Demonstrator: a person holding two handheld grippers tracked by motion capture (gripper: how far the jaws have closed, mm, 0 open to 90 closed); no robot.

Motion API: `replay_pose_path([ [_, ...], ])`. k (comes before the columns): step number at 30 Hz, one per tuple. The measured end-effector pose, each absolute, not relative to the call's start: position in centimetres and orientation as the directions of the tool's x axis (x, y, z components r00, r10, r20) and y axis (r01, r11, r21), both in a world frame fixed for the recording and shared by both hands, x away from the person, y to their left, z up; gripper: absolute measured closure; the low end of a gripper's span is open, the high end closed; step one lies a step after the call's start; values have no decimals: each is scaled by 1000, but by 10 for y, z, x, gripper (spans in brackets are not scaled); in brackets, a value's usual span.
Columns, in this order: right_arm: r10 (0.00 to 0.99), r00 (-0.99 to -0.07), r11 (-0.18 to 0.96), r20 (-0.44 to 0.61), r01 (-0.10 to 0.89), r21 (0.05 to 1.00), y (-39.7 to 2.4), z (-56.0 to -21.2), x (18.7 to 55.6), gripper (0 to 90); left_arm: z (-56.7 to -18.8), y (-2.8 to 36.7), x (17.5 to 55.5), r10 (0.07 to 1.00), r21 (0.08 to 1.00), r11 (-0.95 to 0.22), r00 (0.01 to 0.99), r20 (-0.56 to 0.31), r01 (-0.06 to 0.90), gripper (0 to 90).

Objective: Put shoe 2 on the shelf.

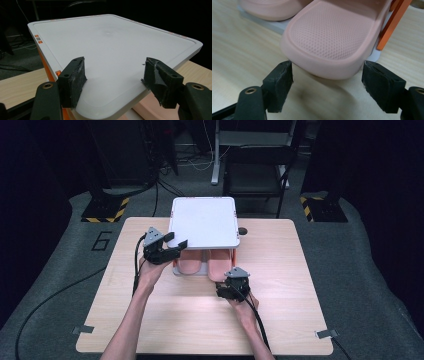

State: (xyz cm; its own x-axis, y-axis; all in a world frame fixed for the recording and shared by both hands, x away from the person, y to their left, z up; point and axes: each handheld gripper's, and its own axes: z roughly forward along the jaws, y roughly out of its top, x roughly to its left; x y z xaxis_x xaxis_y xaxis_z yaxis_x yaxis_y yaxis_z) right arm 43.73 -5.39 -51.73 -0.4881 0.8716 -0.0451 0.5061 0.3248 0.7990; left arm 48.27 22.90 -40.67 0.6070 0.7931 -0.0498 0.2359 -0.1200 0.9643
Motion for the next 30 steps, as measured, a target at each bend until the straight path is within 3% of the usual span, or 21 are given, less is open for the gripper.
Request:
replay_pose_path([
  [6, 889, -458, 277, -6, 527, 803, -53, -521, 454, 248, -406, 230, 483, 790, 963, -124, 610, -51, 240, 336],
  [12, 876, -482, 299, -16, 518, 802, -56, -518, 466, 245, -406, 229, 483, 791, 963, -118, 609, -56, 242, 338],
  [25, 870, -494, 286, 13, 524, 802, -61, -513, 462, 249, -405, 230, 484, 787, 960, -124, 614, -59, 251, 338],
  [30, 864, -504, 256, 23, 477, 841, -74, -497, 450, 248, -406, 229, 483, 791, 963, -118, 610, -57, 243, 338],
])
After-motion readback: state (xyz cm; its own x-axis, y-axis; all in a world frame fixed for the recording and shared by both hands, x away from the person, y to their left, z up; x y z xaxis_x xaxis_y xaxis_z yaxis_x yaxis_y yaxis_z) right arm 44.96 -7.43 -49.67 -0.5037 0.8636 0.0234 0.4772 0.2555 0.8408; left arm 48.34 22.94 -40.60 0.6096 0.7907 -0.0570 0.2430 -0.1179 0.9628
